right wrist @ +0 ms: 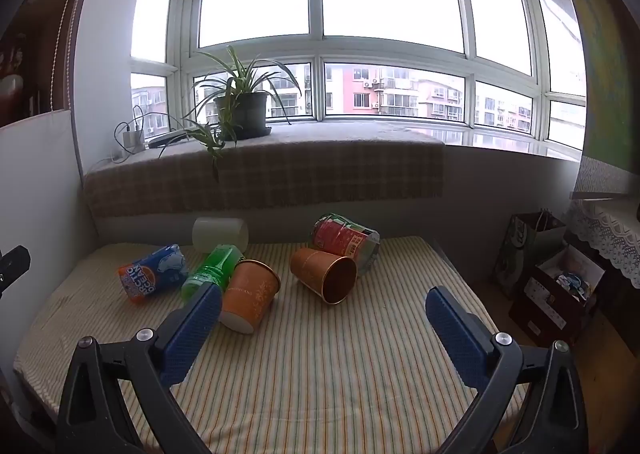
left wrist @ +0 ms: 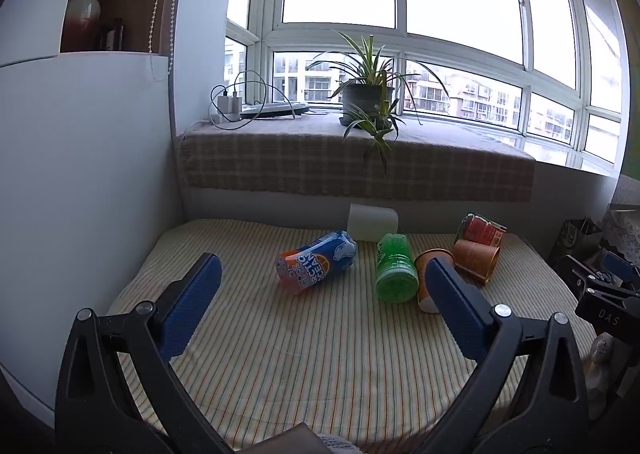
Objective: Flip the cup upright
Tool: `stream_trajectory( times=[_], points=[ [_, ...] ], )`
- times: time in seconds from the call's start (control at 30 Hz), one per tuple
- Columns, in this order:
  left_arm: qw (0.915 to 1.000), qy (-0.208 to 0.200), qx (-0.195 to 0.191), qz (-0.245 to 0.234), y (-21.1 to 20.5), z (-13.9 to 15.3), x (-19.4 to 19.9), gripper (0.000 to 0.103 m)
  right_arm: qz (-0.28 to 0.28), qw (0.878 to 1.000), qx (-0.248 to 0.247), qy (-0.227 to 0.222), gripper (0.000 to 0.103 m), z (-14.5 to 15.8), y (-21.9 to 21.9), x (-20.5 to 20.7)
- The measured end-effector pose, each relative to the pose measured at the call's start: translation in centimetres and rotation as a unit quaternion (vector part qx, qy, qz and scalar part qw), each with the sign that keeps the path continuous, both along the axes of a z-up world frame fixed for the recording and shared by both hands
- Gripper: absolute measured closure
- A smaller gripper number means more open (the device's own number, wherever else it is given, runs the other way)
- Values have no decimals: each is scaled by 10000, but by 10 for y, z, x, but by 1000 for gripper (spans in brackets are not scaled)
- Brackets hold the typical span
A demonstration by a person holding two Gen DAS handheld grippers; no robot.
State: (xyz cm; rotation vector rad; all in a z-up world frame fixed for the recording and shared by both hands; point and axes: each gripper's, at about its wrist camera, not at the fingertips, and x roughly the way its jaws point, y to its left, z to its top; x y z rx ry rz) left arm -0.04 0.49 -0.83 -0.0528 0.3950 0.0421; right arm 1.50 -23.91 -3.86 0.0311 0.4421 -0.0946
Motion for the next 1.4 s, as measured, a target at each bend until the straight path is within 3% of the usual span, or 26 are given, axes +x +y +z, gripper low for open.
stream_trajectory(
  times=[1.4],
  points=[
    [10000, -8, 7, 1, 2, 3, 0, 0, 88, 9999, 38, 89, 0, -3, 0, 3]
  ],
)
